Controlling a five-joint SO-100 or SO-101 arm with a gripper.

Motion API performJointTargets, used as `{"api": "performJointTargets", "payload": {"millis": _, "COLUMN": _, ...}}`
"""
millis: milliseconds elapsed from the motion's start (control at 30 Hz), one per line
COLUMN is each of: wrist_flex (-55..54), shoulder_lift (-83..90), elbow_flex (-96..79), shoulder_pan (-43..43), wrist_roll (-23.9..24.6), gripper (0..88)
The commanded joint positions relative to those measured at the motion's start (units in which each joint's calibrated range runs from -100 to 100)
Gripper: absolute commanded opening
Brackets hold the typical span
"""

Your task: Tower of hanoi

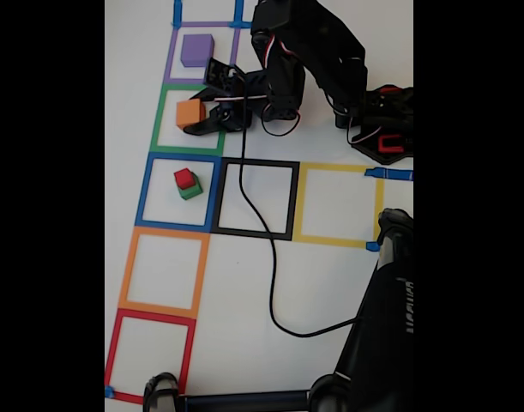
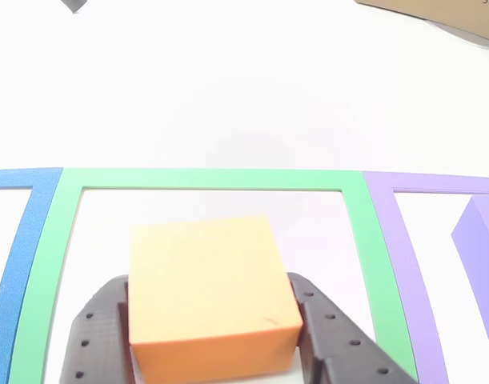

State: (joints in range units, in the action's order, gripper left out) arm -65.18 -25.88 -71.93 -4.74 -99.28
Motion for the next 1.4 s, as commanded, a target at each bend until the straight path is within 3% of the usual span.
{"api": "performJointTargets", "payload": {"millis": 0, "wrist_flex": -1.55, "shoulder_lift": 0.32, "elbow_flex": 0.66, "shoulder_pan": -0.63, "wrist_roll": -0.72, "gripper": 20.9}}
{"api": "performJointTargets", "payload": {"millis": 400, "wrist_flex": -3.00, "shoulder_lift": 3.31, "elbow_flex": 0.57, "shoulder_pan": -1.30, "wrist_roll": -0.72, "gripper": 26.2}}
{"api": "performJointTargets", "payload": {"millis": 600, "wrist_flex": 0.72, "shoulder_lift": 16.47, "elbow_flex": -4.16, "shoulder_pan": -1.40, "wrist_roll": -0.72, "gripper": 24.3}}
{"api": "performJointTargets", "payload": {"millis": 867, "wrist_flex": 13.60, "shoulder_lift": 41.50, "elbow_flex": -12.07, "shoulder_pan": 1.67, "wrist_roll": -0.72, "gripper": 17.9}}
{"api": "performJointTargets", "payload": {"millis": 1033, "wrist_flex": 30.92, "shoulder_lift": 57.81, "elbow_flex": -14.34, "shoulder_pan": 1.10, "wrist_roll": -0.72, "gripper": 4.1}}
{"api": "performJointTargets", "payload": {"millis": 1367, "wrist_flex": 79.02, "shoulder_lift": 86.15, "elbow_flex": -5.61, "shoulder_pan": -0.34, "wrist_roll": -0.72, "gripper": 0.1}}
